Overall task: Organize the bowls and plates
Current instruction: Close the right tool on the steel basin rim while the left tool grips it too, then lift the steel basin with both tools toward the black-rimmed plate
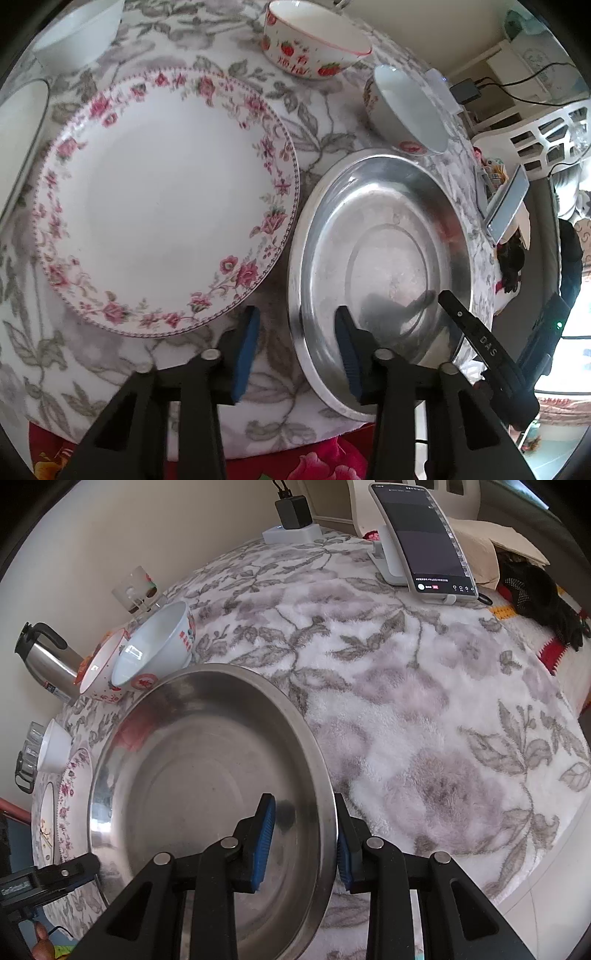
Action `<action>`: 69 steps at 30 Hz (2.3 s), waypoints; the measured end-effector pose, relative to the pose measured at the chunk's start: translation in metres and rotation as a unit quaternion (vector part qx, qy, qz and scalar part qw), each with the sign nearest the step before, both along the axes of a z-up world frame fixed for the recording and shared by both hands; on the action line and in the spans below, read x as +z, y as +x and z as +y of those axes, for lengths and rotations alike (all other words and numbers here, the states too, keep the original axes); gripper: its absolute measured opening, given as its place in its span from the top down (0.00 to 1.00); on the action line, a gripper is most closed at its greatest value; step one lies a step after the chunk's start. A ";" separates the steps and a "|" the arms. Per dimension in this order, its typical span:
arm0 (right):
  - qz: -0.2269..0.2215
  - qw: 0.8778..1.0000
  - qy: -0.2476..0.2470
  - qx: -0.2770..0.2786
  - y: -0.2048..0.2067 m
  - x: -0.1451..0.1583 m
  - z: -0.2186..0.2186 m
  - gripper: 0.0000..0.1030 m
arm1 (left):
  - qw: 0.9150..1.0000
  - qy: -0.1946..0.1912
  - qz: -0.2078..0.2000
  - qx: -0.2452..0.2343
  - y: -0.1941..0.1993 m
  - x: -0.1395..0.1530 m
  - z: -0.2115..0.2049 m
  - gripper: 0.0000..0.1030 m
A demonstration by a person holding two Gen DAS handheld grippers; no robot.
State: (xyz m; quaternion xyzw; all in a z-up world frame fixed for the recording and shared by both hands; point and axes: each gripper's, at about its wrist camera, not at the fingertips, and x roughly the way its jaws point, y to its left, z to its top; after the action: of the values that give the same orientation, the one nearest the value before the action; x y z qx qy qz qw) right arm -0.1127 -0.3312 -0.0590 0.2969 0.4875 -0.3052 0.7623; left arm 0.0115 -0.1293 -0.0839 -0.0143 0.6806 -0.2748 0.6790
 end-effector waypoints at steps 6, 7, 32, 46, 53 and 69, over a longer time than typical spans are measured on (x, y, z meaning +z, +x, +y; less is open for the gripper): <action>-0.001 1.000 0.002 0.000 0.000 0.001 -0.001 0.68 | 1.000 -0.002 0.004 0.005 0.005 -0.010 -0.005 0.78; -0.001 1.000 0.002 0.000 0.000 0.001 -0.001 0.70 | 1.000 -0.007 0.006 0.005 0.005 -0.011 -0.006 0.80; -0.023 1.000 -0.005 -0.001 -0.018 0.041 0.007 0.85 | 0.991 -0.110 -0.069 0.002 0.004 0.046 0.005 0.82; -0.061 0.997 -0.046 0.022 -0.002 0.095 0.032 0.84 | 0.978 -0.168 -0.123 0.032 0.007 0.085 0.030 0.82; -0.083 0.993 -0.068 0.049 0.031 0.121 0.051 0.84 | 0.966 -0.195 -0.153 0.073 0.022 0.100 0.059 0.82; -0.036 0.989 -0.049 0.132 0.118 0.066 0.118 0.83 | 0.956 -0.142 -0.110 0.232 0.078 0.062 0.146 0.82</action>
State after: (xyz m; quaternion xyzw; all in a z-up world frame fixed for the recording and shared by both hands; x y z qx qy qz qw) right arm 0.0051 -0.2128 0.0069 0.2030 0.4793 -0.2144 0.8265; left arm 0.0891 0.0169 -0.0218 -0.2373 0.5334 -0.2032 0.7860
